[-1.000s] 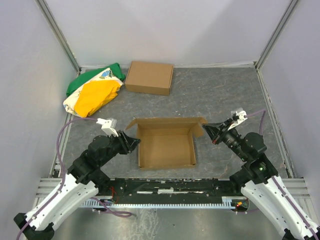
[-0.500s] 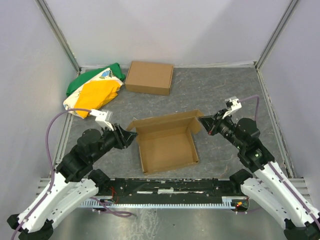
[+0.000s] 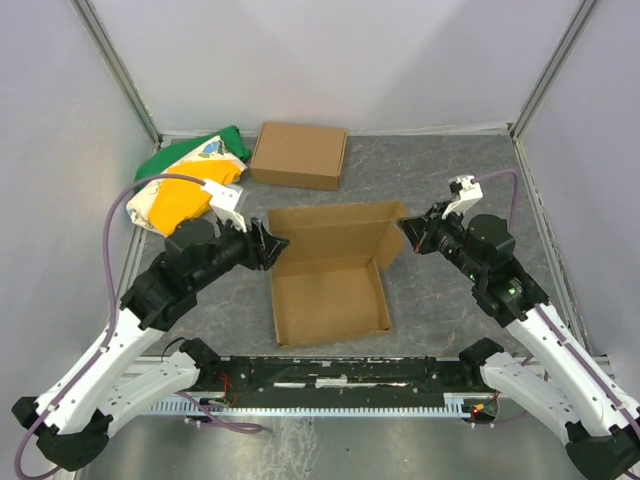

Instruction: Fold the paper box

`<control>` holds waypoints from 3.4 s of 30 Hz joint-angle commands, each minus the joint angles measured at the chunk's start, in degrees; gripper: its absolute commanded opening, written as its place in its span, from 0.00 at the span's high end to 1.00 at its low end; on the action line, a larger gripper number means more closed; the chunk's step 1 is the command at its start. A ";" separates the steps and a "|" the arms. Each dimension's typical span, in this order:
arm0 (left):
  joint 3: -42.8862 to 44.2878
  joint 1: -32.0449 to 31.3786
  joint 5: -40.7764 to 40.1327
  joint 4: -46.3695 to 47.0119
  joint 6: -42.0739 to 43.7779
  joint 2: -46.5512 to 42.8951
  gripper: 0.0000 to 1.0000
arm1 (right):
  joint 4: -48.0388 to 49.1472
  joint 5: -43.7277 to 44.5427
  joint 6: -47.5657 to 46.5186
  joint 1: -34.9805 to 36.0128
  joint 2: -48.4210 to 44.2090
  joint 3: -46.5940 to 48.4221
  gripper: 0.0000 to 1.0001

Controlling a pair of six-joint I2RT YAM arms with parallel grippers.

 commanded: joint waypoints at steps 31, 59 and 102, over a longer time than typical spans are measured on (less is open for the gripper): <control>1.64 -0.43 -6.75 24.70 22.87 -1.41 0.35 | 3.65 5.22 -22.21 0.96 3.98 6.43 0.94; 6.60 -0.43 13.24 27.56 51.83 17.93 0.04 | 8.80 -9.34 -39.02 0.95 11.55 9.40 0.94; 6.07 -0.34 11.10 24.49 58.36 24.02 0.53 | -0.85 -13.19 -43.80 0.93 6.60 7.84 0.94</control>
